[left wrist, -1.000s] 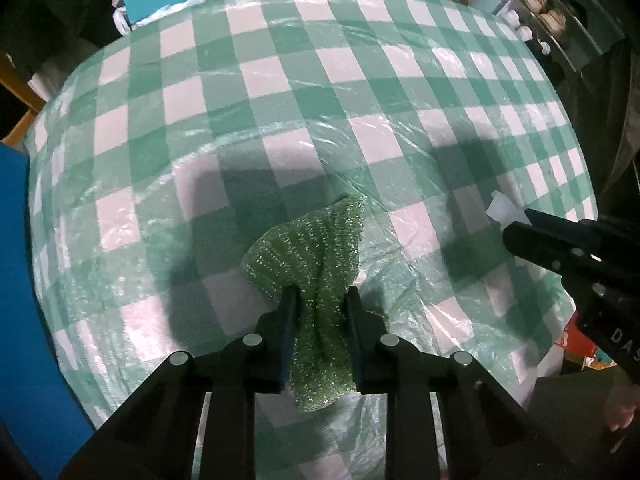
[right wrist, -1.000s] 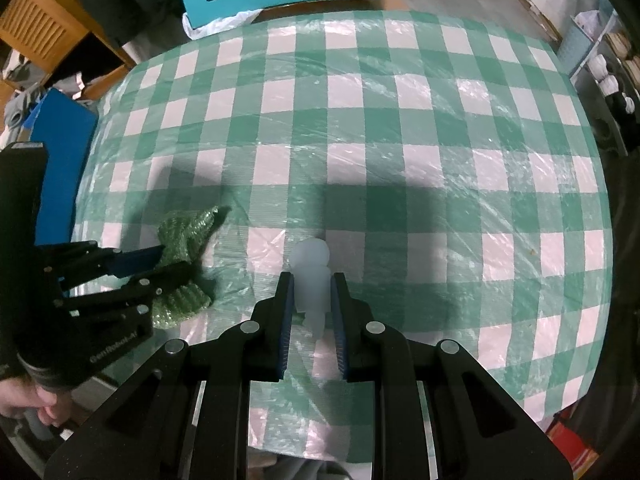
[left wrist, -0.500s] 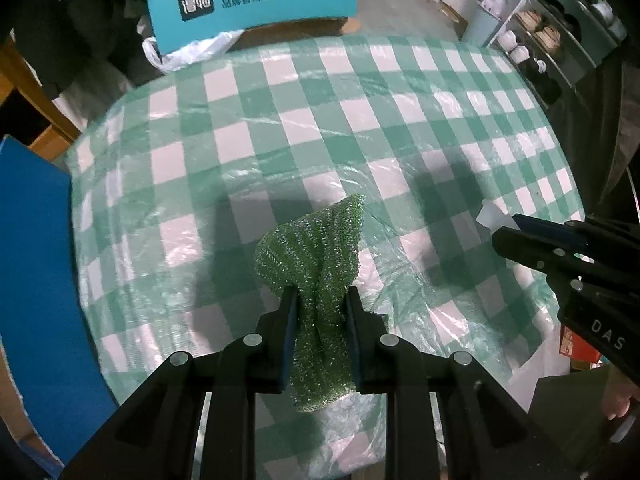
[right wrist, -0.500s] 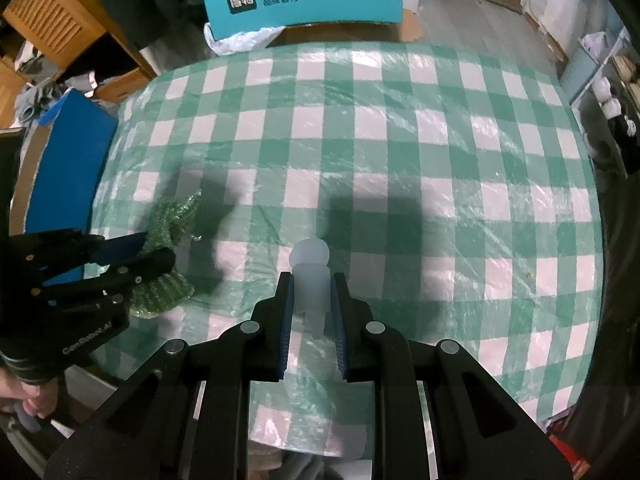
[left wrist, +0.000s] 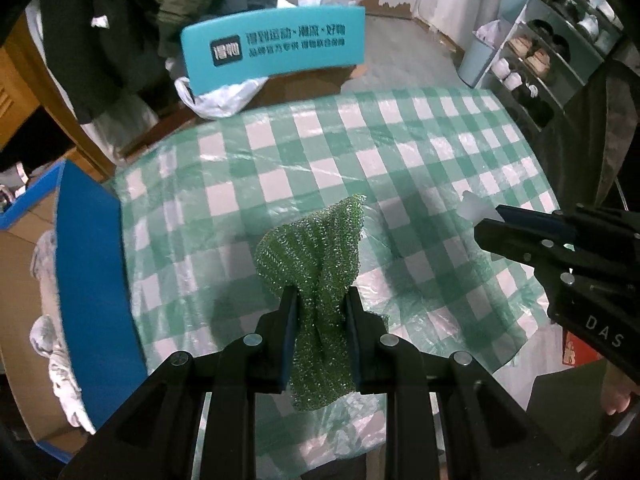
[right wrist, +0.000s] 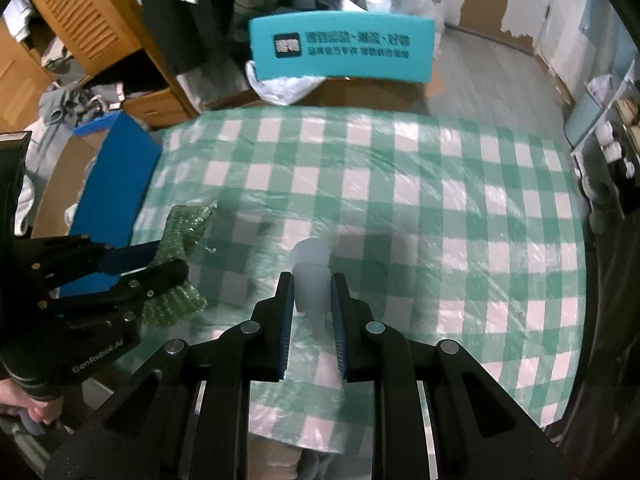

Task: Organize soft objects
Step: 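Lift the green insole and white item and carry both toward the box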

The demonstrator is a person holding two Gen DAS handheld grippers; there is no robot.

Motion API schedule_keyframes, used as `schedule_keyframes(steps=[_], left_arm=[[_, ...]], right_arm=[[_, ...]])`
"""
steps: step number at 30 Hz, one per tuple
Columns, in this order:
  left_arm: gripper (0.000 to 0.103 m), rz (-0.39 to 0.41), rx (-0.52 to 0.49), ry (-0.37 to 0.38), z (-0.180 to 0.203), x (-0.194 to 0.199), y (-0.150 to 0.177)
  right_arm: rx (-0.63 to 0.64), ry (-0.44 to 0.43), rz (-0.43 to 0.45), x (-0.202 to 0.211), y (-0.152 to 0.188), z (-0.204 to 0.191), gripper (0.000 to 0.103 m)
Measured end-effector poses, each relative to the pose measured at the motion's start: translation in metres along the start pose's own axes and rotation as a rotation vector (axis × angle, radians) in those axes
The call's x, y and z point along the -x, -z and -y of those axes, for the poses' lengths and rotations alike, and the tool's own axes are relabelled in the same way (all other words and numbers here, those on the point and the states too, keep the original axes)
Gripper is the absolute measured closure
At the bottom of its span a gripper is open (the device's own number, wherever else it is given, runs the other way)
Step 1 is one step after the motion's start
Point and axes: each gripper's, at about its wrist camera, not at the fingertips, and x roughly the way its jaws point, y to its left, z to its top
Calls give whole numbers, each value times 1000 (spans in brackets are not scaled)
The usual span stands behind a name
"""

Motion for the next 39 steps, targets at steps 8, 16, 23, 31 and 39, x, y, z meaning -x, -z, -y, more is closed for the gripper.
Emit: schedule_keyframes(steps=[8, 16, 23, 31, 39], left_arm=[[81, 49, 16, 2, -17, 26, 3], [81, 77, 29, -13, -36, 40, 7], [81, 98, 51, -23, -56, 51, 12], [81, 119, 95, -36, -85, 63, 21], [81, 140, 149, -57, -119, 74, 34]], right_arm=[[48, -24, 32, 16, -10, -28, 84], [85, -33, 44, 22, -19, -53, 84], [116, -44, 40, 20, -27, -77, 84], [161, -61, 44, 18, -39, -110, 84], [204, -79, 38, 10, -50, -144, 84]])
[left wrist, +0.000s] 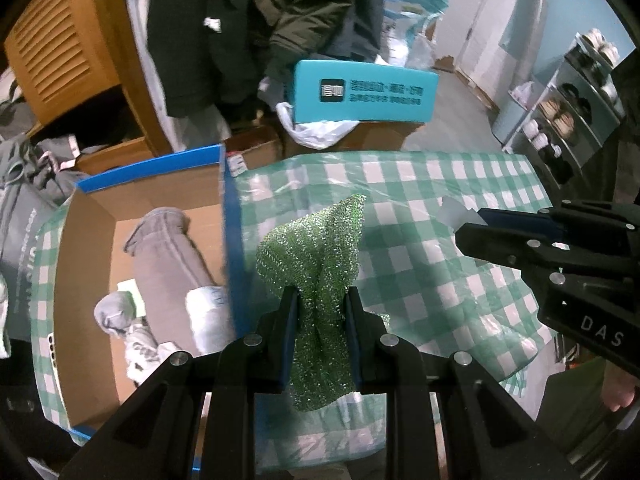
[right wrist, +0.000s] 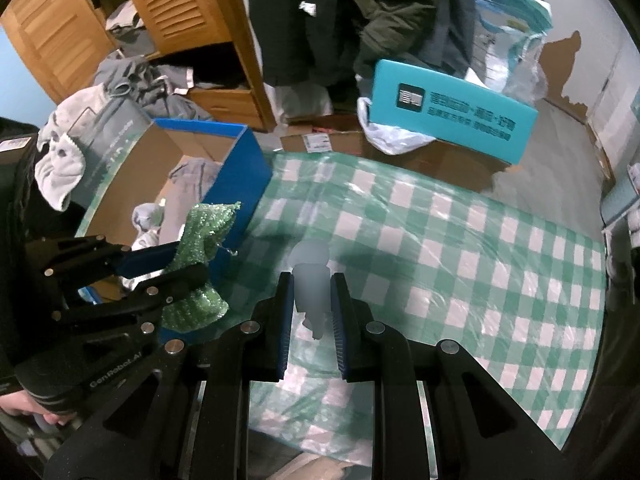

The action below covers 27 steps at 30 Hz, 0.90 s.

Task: Organize soft objects
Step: 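Lift the green insole and white item and carry both toward the box, then lower the green insole and white item into the box and open both grippers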

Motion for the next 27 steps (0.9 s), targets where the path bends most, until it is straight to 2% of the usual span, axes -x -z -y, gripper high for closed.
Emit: schedule_keyframes(steps=[17, 27], left_arm=[[81, 28, 90, -49, -68, 14, 18], [81, 8, 167, -88, -116, 11, 36]], right_arm=[[96, -47, -18, -25, -33, -71, 84], [170, -96, -57, -52, -48, -125, 84]])
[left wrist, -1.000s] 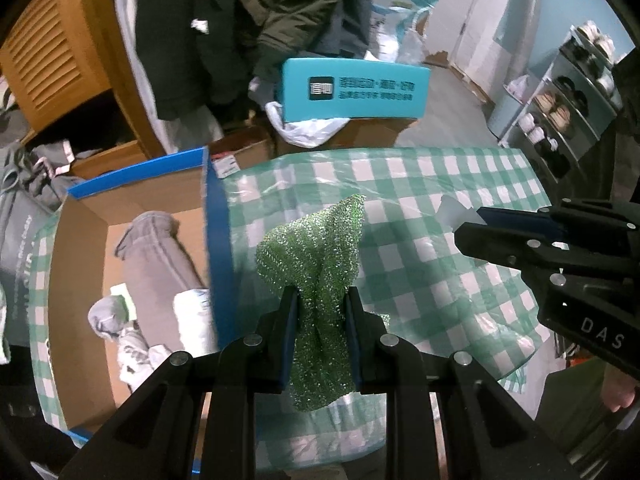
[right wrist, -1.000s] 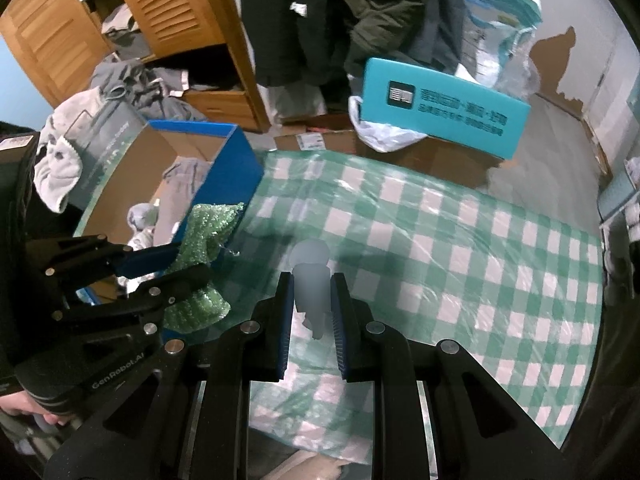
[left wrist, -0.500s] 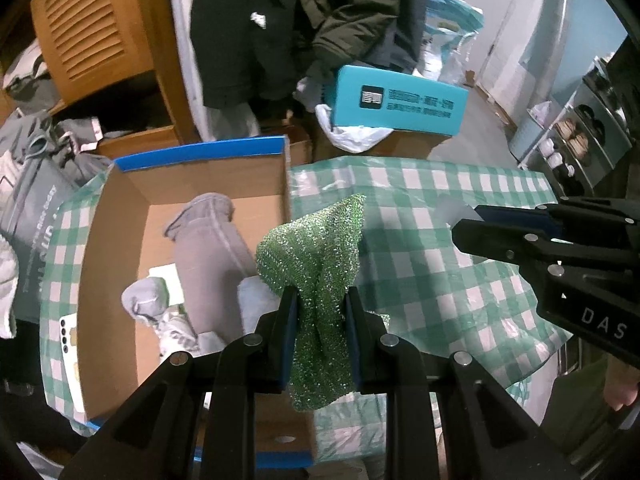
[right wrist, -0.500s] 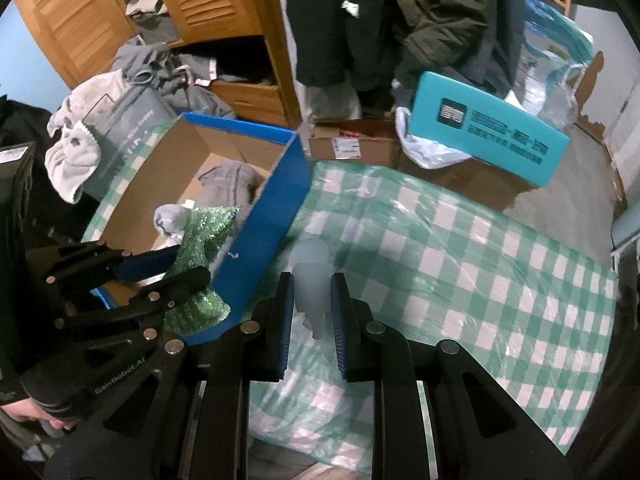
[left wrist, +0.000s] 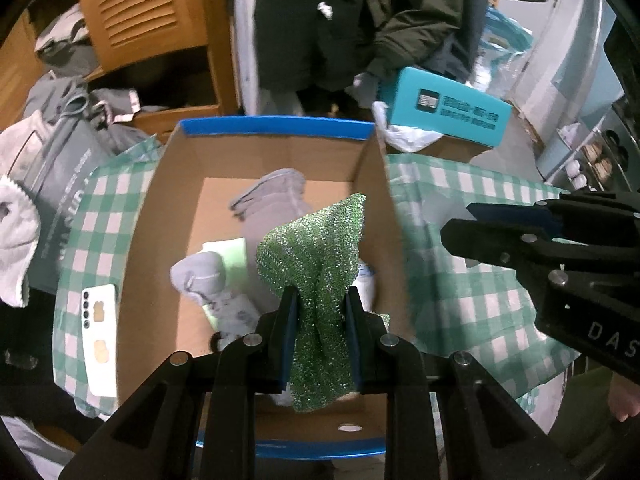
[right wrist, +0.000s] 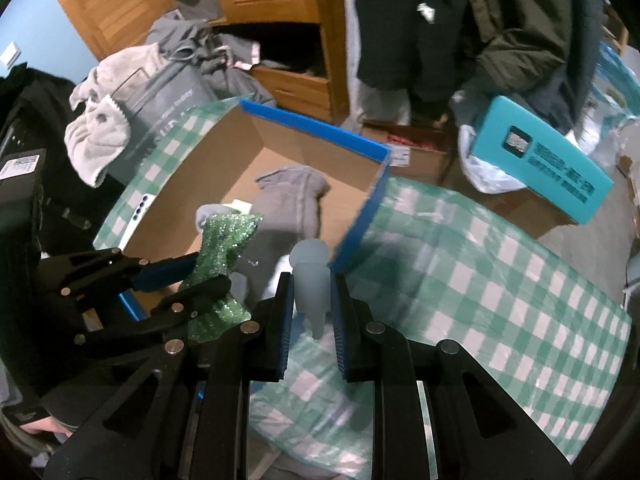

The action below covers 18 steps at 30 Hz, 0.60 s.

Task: Organize soft objects
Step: 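Lower the green insole and white item into the box and open both grippers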

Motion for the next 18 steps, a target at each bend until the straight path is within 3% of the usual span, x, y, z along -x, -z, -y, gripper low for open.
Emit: schedule_keyframes(steps=[9, 15, 18], left_arm=[[79, -45, 56, -43, -38, -18, 9], [63, -55, 76, -70, -49, -21, 13], [52, -48, 86, -71, -50, -18, 12]], right_arm=[[48, -32, -62, -38, -9, -30, 84], [56, -52, -79, -53, -12, -35, 84], [47, -47, -67, -50, -13, -32, 69]])
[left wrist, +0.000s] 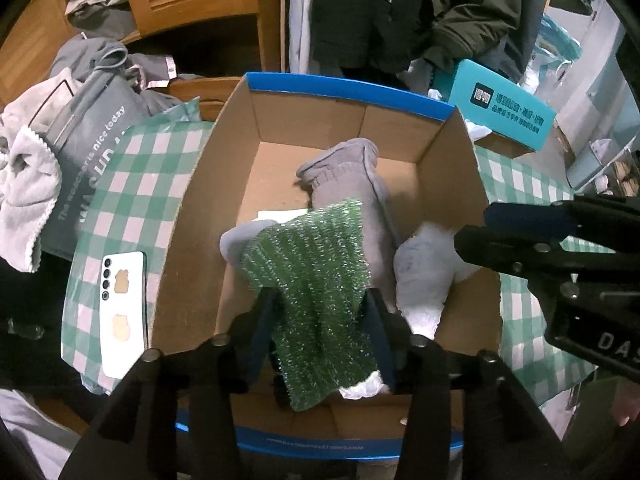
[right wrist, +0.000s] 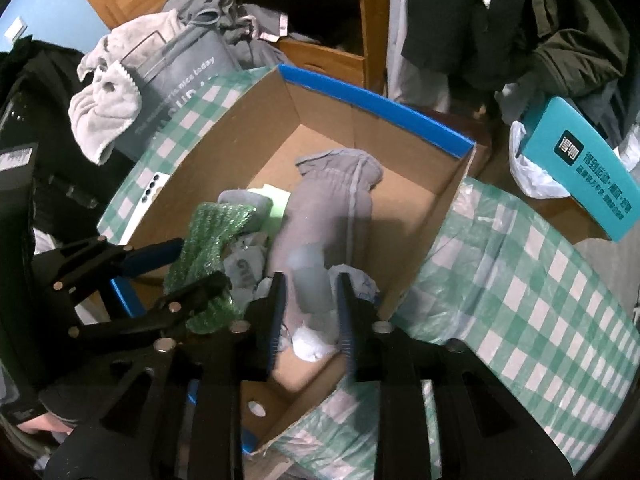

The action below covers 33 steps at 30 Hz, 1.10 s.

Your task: Organize soft objects

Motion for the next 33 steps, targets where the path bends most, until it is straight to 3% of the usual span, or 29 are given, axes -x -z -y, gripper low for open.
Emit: schedule_keyframes(steps=[3, 10, 16, 22, 27, 33], left_arm=[[50, 3, -3, 1, 1, 3, -1], [39, 25, -1, -2, 2, 15, -3], [37, 60, -1, 18, 9, 31, -4], [32, 89, -4, 34, 17, 44, -4], [27, 149, -14, -20, 24, 59, -4], [23, 202, -39, -34, 41, 74, 0]], right_arm=[[-6, 3, 22, 6, -1, 3, 56], [-47, 20, 59, 23, 1, 14, 48], [-39, 63, 115, 48, 8, 14, 36], [-32, 93, 166, 72, 19, 17, 36], [-65, 97, 211, 91, 30, 27, 35], [-100, 98, 245, 108, 42, 41, 35]])
